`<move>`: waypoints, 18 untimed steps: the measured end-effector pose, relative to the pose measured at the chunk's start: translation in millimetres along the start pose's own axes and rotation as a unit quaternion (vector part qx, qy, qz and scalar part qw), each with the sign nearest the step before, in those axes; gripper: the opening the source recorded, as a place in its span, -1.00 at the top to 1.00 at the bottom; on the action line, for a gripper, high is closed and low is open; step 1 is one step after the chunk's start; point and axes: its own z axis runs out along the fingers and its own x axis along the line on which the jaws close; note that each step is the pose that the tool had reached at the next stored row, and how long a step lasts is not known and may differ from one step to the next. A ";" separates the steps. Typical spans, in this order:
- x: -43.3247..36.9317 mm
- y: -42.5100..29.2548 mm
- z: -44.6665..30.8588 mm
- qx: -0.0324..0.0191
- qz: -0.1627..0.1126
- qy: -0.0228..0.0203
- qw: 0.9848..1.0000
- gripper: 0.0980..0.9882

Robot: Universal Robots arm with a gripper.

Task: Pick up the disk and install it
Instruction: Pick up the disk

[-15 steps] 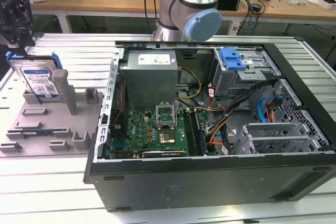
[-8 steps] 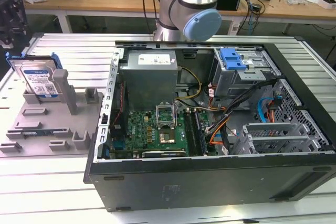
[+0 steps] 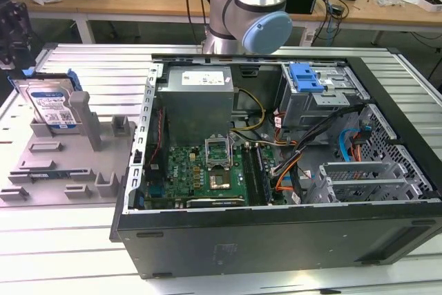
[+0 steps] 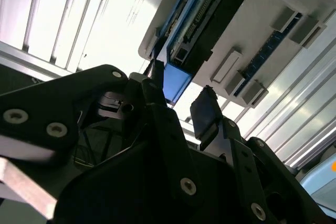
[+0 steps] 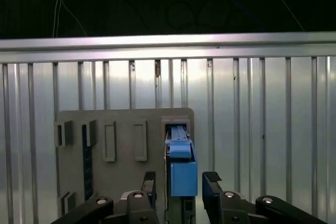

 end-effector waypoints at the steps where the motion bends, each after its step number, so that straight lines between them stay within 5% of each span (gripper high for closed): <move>1: 0.0 -0.1 0.2 0.000 0.000 0.000 1.000 0.14; 18: -3.8 0.1 5.0 0.000 0.001 0.000 1.000 0.14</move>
